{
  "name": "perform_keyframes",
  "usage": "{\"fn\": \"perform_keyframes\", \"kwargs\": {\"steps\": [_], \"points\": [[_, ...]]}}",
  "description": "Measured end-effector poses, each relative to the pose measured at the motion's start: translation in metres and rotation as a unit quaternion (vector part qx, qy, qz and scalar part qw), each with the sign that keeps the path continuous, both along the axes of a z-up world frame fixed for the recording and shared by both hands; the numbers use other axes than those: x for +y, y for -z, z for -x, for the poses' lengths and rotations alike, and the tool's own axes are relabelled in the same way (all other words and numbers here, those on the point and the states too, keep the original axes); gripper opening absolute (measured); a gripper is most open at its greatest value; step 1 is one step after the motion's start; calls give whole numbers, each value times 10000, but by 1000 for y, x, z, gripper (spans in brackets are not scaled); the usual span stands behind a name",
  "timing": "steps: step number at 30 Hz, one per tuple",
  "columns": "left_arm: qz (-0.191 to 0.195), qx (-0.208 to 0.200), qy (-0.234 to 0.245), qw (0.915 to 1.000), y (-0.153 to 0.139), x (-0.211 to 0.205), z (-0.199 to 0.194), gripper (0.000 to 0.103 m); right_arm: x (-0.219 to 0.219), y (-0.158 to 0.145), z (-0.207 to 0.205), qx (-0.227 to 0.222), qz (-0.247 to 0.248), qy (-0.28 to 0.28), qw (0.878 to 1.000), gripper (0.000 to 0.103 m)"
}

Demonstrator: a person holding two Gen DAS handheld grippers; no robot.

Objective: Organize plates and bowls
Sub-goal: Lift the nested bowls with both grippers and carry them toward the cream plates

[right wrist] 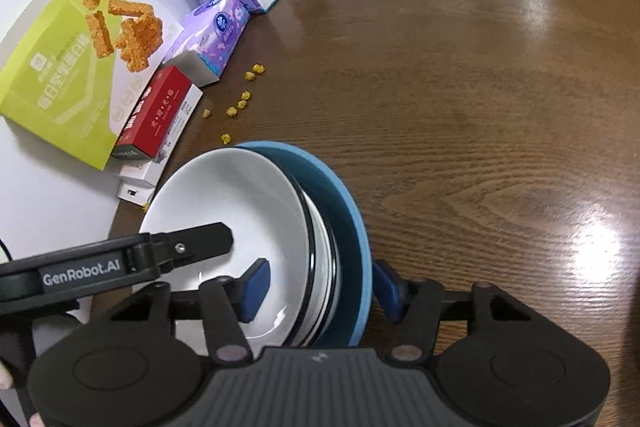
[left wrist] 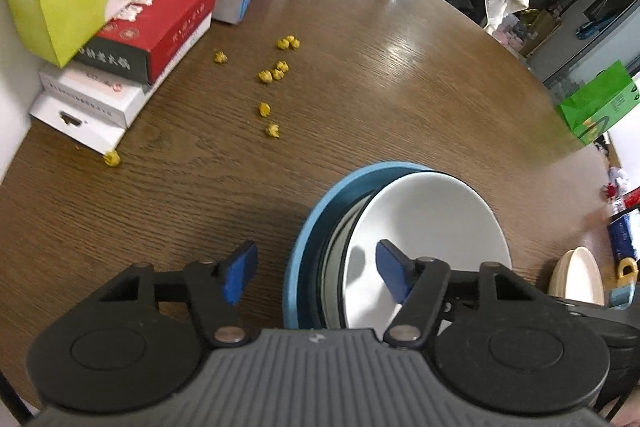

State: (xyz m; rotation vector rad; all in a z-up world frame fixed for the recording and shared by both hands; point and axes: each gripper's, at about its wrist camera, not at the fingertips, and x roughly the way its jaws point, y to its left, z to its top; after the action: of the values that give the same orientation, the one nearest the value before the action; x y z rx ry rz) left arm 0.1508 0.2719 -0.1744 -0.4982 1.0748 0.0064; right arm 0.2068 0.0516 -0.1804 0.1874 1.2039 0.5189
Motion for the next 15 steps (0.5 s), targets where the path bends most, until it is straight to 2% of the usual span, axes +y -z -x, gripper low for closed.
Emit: {"fn": "perform_keyframes", "kwargs": {"steps": [6, 15], "points": [[335, 174, -34, 9993, 8, 2, -3, 47, -2, 2, 0, 67, -119, 50, 9999, 52], [208, 137, -58, 9997, 6, -6, -1, 47, -7, 3, 0, 125, -290, 101, 9995, 50]]}}
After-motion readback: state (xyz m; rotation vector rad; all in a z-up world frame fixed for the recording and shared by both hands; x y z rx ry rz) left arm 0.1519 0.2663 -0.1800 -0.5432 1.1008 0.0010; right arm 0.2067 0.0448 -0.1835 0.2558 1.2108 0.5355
